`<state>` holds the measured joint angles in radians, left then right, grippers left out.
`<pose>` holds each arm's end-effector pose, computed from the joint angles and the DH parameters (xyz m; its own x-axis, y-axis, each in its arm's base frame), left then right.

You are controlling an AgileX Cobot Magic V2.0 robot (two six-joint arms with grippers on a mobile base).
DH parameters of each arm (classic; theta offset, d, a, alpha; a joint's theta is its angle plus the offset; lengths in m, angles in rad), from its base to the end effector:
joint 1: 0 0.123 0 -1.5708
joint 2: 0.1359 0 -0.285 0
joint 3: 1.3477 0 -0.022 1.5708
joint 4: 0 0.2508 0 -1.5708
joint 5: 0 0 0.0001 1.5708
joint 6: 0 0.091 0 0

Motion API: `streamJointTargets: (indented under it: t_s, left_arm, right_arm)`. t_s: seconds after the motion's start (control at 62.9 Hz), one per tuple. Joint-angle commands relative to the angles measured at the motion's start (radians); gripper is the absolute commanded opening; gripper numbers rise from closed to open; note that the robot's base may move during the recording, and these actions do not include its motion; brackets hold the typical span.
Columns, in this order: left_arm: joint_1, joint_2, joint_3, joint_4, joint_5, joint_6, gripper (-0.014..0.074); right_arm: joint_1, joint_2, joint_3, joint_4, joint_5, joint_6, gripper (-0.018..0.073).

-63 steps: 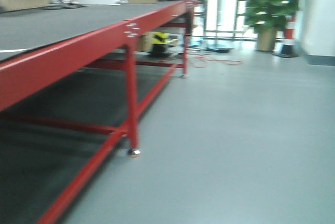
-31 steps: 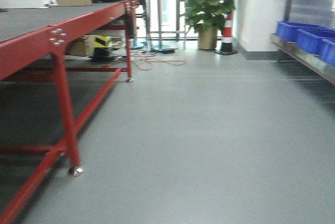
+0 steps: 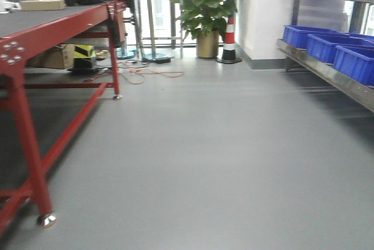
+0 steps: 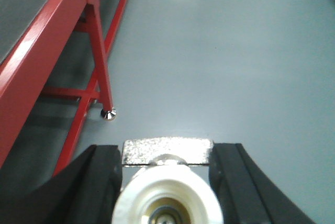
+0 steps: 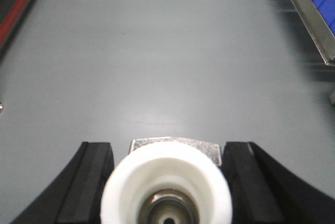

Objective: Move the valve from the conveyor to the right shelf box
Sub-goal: 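Drive the base away from the conveyor toward the blue-bin shelf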

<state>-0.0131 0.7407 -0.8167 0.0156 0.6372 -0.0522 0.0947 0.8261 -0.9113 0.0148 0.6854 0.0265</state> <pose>0.1425 -0.0010 0.3629 -0.4562 -0.0337 -0.8892 -0.0133 0.9994 -0.0311 0.1588 0.0159 0.3767 -0.4921 -0.0086 -0.8705 -0.0841 0.9957 0.0377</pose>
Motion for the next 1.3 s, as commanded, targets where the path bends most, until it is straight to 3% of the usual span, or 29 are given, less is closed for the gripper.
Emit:
streamJointTargets:
  t_s: [0.0,1.288]
  left_arm:
    - [0.001,-0.011,-0.006,-0.005,-0.052,-0.003,-0.0111]
    - [0.001,-0.011,-0.006,-0.005,-0.052,-0.003,-0.0111]
  right_arm:
    - [-0.003,-0.009,-0.009,-0.015,-0.067,-0.004,-0.0166]
    - [-0.003,-0.009,-0.009,-0.015,-0.067,-0.004,-0.0166]
